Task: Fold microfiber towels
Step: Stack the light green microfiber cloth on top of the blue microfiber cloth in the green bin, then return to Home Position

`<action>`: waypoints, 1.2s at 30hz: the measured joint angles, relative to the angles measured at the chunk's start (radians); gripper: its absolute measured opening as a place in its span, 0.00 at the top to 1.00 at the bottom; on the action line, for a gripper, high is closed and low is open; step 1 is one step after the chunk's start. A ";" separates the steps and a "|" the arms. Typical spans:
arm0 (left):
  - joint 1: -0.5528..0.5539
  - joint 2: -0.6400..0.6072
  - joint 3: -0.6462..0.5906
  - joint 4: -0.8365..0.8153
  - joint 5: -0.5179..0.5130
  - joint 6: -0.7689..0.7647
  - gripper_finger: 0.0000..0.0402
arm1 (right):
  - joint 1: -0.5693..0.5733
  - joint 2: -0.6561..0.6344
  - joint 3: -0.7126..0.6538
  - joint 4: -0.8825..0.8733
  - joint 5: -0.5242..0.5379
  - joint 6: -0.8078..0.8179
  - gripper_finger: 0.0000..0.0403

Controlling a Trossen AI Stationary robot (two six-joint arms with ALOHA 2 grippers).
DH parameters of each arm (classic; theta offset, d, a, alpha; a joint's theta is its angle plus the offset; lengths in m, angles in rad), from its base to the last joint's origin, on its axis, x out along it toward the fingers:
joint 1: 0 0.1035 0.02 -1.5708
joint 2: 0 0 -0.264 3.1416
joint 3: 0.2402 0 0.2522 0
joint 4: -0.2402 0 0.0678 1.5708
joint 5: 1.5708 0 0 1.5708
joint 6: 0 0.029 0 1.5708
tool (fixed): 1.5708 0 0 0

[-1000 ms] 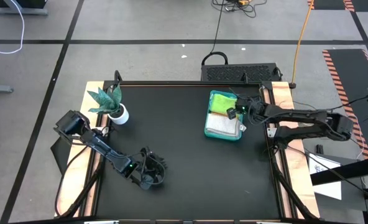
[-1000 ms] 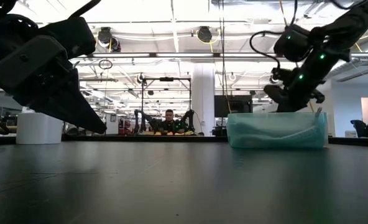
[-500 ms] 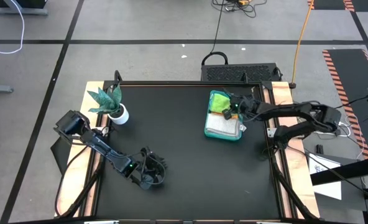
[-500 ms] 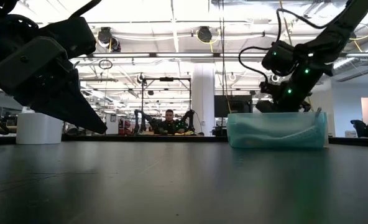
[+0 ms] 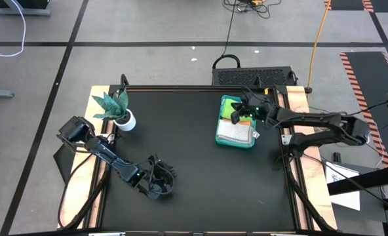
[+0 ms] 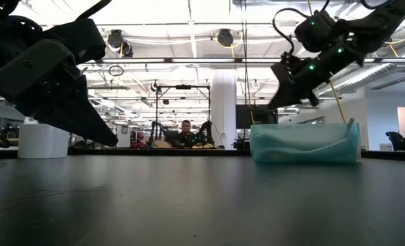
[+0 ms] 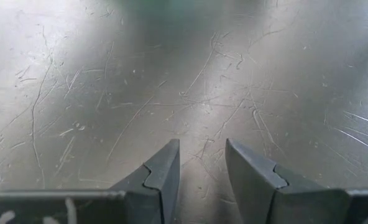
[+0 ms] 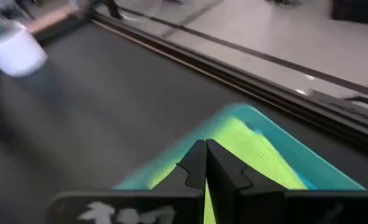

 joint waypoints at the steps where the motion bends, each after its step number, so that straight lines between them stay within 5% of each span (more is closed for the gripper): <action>1: 0.000 0.000 0.000 0.000 0.000 0.000 0.67 | 0.000 0.016 0.000 0.033 -0.009 0.003 1.00; 13: 0.000 0.000 0.000 0.000 -0.009 0.012 0.67 | -0.094 0.347 0.000 0.291 -0.030 0.028 1.00; 20: 0.000 0.000 0.000 0.000 -0.009 0.011 0.67 | -0.115 0.405 0.001 0.287 -0.030 0.018 1.00; 26: 0.000 0.000 0.000 0.000 -0.009 0.011 0.67 | -0.079 0.308 0.000 0.312 -0.032 -0.056 1.00; 36: -0.010 0.000 0.000 0.000 -0.008 -0.016 0.67 | 0.109 0.013 0.000 -0.006 -0.031 -0.093 1.00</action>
